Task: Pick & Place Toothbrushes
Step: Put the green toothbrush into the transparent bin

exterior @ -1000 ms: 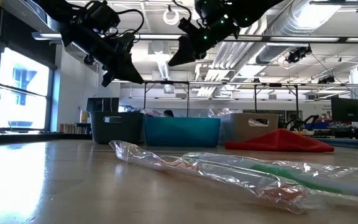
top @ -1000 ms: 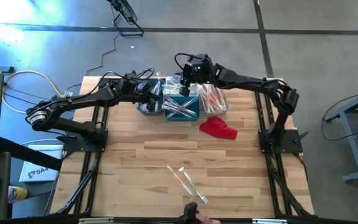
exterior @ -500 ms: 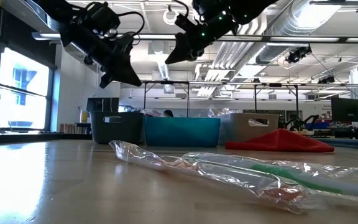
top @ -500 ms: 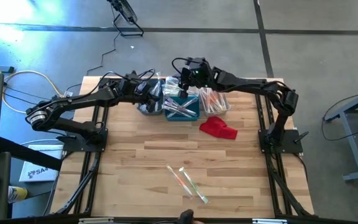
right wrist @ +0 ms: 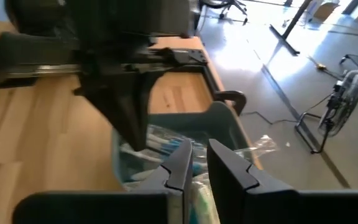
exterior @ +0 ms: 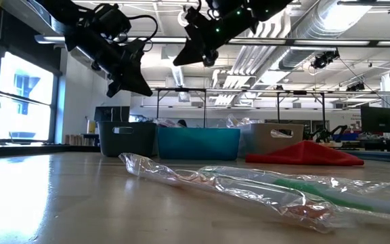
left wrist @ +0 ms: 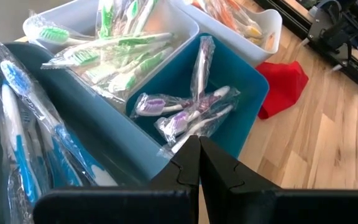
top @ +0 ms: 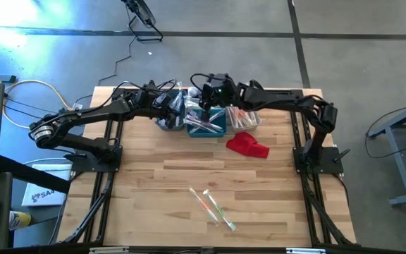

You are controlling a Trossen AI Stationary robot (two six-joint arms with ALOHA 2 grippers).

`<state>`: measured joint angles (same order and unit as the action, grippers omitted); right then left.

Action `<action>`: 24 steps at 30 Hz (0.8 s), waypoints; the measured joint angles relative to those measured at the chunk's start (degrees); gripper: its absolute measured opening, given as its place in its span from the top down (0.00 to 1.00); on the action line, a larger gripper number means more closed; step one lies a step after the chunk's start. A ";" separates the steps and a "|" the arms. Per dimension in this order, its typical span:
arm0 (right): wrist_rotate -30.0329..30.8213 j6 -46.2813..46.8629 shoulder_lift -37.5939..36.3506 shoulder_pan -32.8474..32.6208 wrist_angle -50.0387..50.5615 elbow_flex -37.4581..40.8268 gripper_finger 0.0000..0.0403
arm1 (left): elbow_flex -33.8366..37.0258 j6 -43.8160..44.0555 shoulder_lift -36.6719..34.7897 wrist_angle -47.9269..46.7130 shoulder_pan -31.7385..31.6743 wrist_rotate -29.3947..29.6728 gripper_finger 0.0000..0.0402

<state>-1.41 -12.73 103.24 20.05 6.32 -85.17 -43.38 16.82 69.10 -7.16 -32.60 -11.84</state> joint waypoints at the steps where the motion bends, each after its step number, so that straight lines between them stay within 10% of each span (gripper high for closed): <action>1: 0.00 0.35 0.00 -0.38 0.19 0.00 0.90 | 0.00 0.00 0.00 -0.02 0.00 -0.11 1.00; 24: 9.57 17.73 0.00 -12.86 16.53 0.02 0.93 | 0.00 0.00 0.00 -0.52 0.00 -0.68 1.00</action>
<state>8.16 5.00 103.24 7.20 22.85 -85.14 -43.38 16.82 69.10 -7.68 -32.60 -12.51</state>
